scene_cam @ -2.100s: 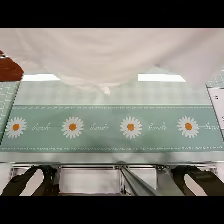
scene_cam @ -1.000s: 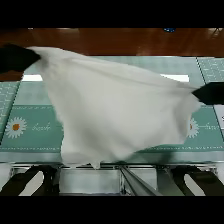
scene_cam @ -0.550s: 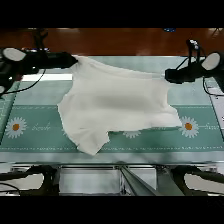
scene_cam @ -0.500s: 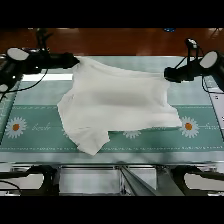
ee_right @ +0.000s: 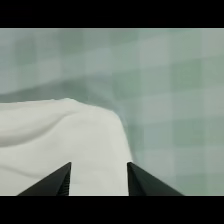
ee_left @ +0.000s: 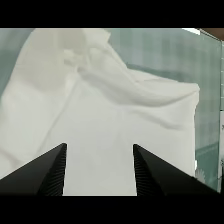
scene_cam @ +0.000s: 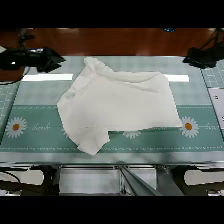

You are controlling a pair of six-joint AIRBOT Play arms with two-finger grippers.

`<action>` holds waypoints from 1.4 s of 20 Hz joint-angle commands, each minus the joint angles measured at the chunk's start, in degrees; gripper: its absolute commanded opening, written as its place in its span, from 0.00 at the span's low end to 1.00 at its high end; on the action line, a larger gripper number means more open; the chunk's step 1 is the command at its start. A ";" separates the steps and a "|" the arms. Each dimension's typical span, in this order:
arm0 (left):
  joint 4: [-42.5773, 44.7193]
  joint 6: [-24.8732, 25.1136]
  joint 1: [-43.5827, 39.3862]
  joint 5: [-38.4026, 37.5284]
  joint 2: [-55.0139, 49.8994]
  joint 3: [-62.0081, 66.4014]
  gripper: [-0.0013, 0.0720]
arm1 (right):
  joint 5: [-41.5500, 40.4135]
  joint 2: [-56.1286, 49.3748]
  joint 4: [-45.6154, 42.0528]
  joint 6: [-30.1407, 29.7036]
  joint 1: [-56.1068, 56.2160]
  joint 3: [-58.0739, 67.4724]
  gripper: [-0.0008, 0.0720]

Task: Fold the shirts.

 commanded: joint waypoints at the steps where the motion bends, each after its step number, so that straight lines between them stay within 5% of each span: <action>1: 8.39 -1.86 7.74 -14.62 5.03 -3.78 0.71 | 5.64 6.12 -0.13 -2.95 -6.34 -3.69 0.57; 7: 13.29 1.07 19.26 -3.41 24.48 -36.98 0.71 | -4.83 28.57 3.28 -4.09 -14.29 -42.49 0.57; 12: 9.44 6.43 28.57 -4.59 28.11 -53.37 0.71 | -4.22 40.96 16.41 -8.57 -18.38 -62.31 0.57; 20: 9.27 8.00 26.29 -1.79 28.00 -60.70 0.71 | -2.23 46.23 17.18 -10.99 -18.36 -65.81 0.57; 28: 9.22 6.69 14.40 -0.39 23.58 -61.55 0.71 | -0.81 46.71 17.22 -12.59 -18.34 -65.81 0.57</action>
